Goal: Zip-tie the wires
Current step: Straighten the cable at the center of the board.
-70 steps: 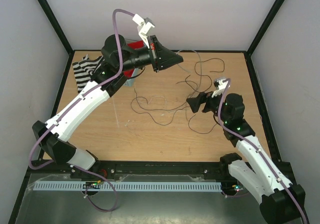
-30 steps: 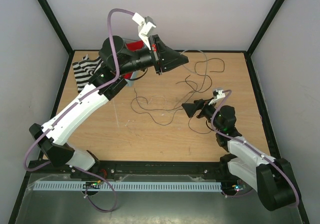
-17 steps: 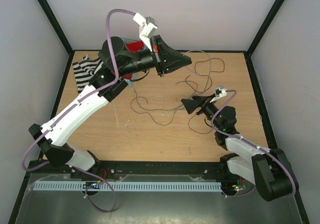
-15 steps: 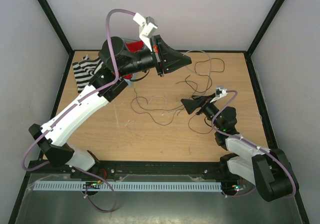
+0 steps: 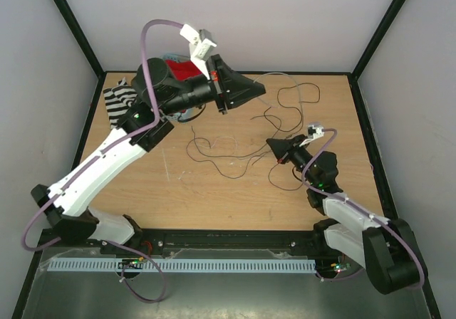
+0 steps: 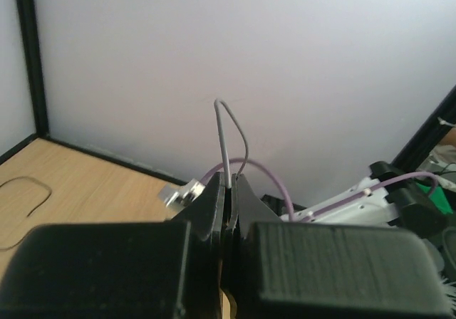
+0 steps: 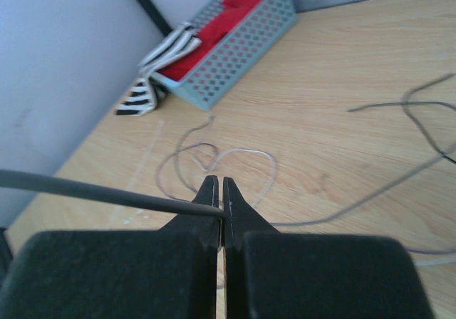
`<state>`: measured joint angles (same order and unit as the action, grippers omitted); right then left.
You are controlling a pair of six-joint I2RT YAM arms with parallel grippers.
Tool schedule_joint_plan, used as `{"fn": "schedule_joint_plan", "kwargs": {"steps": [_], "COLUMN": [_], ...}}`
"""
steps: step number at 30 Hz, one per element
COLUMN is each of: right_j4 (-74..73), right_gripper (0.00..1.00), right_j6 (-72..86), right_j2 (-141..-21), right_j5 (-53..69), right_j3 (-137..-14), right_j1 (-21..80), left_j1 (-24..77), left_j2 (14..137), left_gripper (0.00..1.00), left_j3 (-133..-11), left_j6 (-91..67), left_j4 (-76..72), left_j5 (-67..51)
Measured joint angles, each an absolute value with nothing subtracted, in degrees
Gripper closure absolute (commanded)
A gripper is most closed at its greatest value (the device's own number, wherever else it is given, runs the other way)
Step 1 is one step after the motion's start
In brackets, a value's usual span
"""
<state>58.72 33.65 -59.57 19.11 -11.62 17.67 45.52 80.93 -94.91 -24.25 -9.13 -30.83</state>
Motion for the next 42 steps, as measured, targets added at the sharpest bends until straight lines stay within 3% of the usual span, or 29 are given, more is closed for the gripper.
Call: {"fn": "schedule_joint_plan", "kwargs": {"steps": [4, 8, 13, 17, 20, 30, 42], "right_j4": [45.4, 31.5, 17.6, 6.3, 0.9, -7.7, -12.6], "right_gripper": [1.0, 1.0, 1.0, 1.0, 1.0, 1.0, 1.0], "right_j6": [28.7, 23.0, 16.6, 10.0, 5.2, -2.8, -4.1], "right_j2": [-54.4, -53.3, -59.2, -67.8, -72.1, -78.7, -88.0], "right_j5": [13.9, 8.2, 1.7, -6.0, -12.8, -25.8, -28.4], "right_j3": [-14.7, -22.1, -33.8, -45.5, -50.9, -51.5, -53.1], "right_j1": [17.5, 16.8, 13.7, 11.7, 11.8, 11.9, 11.6], "left_j1": [41.1, 27.9, 11.9, 6.2, 5.3, 10.8, 21.3], "left_j2": [74.4, 67.3, 64.9, 70.9, 76.9, 88.2, 97.9], "left_gripper": [1.0, 1.0, 1.0, 1.0, 1.0, 1.0, 1.0], "left_j3": [-89.2, -80.9, -69.3, -65.2, -64.7, -65.1, -76.6], "left_j6": [-22.1, -22.6, -24.0, -21.3, -19.0, -14.0, -2.7], "left_j4": [-5.3, -0.7, 5.0, 12.8, 16.4, 19.3, 30.5], "left_j5": [-27.9, -25.0, -24.8, -23.4, -22.8, -22.3, -1.9]}}
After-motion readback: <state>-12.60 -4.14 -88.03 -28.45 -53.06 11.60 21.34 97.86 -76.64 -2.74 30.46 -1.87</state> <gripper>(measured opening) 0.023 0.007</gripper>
